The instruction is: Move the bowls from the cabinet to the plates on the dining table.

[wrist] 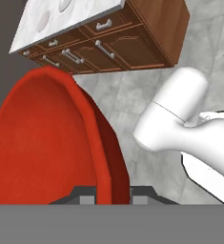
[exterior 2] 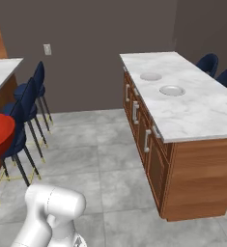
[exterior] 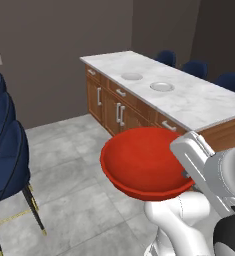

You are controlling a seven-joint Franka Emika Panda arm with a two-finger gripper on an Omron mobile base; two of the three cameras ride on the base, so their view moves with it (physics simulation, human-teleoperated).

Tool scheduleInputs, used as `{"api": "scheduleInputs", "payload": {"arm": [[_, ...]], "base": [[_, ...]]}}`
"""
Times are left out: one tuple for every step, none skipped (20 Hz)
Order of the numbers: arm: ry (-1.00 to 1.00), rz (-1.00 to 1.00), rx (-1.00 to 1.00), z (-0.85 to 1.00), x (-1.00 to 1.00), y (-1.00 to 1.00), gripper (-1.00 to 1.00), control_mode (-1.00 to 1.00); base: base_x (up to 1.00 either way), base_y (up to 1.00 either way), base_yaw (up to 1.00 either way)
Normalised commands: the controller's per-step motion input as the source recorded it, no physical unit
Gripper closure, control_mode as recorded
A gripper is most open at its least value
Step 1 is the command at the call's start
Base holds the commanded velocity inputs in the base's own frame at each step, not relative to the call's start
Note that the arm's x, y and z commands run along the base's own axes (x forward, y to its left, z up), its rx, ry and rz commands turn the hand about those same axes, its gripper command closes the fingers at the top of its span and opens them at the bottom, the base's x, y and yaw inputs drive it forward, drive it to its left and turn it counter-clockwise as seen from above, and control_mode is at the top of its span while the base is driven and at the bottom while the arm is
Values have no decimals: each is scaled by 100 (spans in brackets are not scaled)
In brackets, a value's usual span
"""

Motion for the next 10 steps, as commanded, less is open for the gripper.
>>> {"api": "scheduleInputs", "payload": {"arm": [[0,0,0,0,0,0,100,100],[0,0,0,0,0,0,100,100],[0,0,0,0,0,0,100,100],[0,0,0,0,0,0,100,100],[0,0,0,0,0,0,100,100],[0,0,0,0,0,0,100,100],[0,0,0,0,0,0,100,100],[0,0,0,0,0,0,100,100],[0,0,0,0,0,0,100,100],[0,0,0,0,0,0,100,100]], "base": [[0,0,-25],[0,0,-25],[0,0,-25],[0,0,-25],[0,0,-25],[0,0,-25],[0,0,-25],[0,0,-25],[0,0,-25],[0,0,-25]]}}
